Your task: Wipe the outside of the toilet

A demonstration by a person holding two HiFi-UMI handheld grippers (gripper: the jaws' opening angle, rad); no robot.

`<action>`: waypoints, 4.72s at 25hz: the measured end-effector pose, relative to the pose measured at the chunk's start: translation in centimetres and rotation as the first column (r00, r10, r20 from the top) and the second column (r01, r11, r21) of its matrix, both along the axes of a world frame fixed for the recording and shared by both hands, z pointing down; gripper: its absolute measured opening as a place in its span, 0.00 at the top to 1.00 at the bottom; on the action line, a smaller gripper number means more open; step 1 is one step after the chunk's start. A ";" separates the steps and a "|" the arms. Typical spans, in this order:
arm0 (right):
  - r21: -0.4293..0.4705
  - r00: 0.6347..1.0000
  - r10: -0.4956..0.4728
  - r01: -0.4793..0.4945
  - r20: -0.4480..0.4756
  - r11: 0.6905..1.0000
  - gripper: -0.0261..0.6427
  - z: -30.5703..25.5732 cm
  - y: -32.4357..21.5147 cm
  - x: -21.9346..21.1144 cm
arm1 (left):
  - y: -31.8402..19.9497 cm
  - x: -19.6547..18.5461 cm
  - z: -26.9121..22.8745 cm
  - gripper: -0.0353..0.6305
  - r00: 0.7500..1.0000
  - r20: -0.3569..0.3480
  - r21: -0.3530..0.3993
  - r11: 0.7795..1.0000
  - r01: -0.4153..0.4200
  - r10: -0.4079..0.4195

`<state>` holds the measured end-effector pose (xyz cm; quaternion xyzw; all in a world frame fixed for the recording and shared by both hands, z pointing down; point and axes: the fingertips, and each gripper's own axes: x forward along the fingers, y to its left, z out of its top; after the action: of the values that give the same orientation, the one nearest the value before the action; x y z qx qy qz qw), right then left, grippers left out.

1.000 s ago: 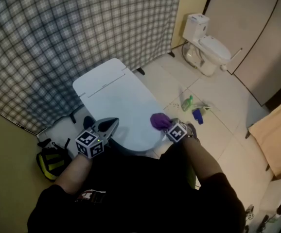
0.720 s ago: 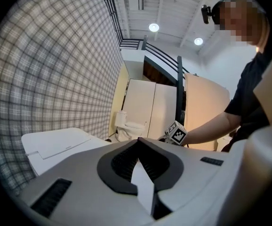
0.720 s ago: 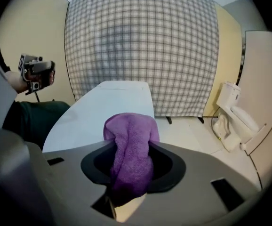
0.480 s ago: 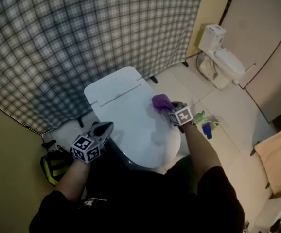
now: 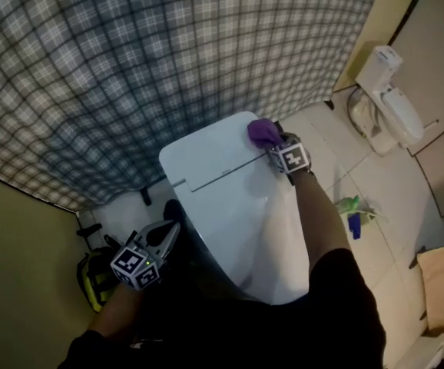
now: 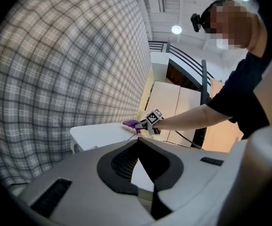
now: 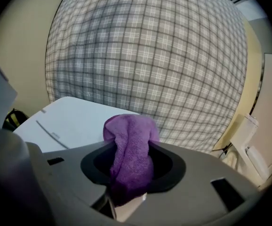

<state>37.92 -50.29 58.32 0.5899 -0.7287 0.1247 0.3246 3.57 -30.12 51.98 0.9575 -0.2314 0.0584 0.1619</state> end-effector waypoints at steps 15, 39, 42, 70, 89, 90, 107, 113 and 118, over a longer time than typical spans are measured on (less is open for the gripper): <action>-0.121 0.997 -0.059 0.053 -0.048 0.991 0.75 3.4 -5.7 -2.3 | -2.5 -6.3 3.2 0.94 0.999 -0.001 -0.024 0.999 0.043 -0.043; -0.246 0.994 0.024 0.004 0.111 0.969 0.76 9.1 45.8 5.0 | 20.8 16.0 -6.4 0.94 0.957 -0.021 0.158 0.947 -0.281 0.288; -0.234 0.990 -0.007 0.040 0.139 0.971 0.76 8.9 48.6 2.9 | 22.8 17.6 -6.9 0.94 0.947 -0.011 0.177 0.932 -0.315 0.322; -0.019 0.987 0.013 -0.010 0.163 1.000 0.74 -3.8 13.4 4.3 | 8.9 -2.3 -3.0 0.94 0.997 -0.011 0.052 0.996 0.078 -0.077; -0.112 0.951 0.041 -0.007 0.308 0.994 0.74 3.2 -9.2 2.8 | -2.5 -13.5 5.4 0.94 0.972 0.086 -0.104 0.968 0.228 -0.220; -0.137 0.949 0.034 0.010 0.315 0.991 0.74 3.2 -8.8 3.4 | -2.5 -13.0 5.5 0.94 0.972 0.090 -0.105 0.968 0.227 -0.218; -0.353 0.897 0.075 0.094 0.436 0.931 0.74 7.1 21.0 6.7 | 7.3 -5.0 -2.5 0.94 0.996 0.047 0.024 0.997 0.072 -0.073; -0.344 0.901 0.103 0.053 0.420 0.938 0.74 7.7 30.9 8.1 | 13.2 -1.3 -4.5 0.94 0.999 0.049 0.043 0.999 -0.017 0.015; -0.332 0.903 0.162 -0.023 0.398 0.943 0.74 8.3 37.2 7.8 | 17.6 -0.5 -4.8 0.94 0.996 0.046 0.060 0.995 -0.074 0.071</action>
<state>45.71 -13.05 66.60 0.5234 -0.7221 0.3803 0.2450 3.05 -12.53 47.13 0.9683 -0.2016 0.0780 0.1251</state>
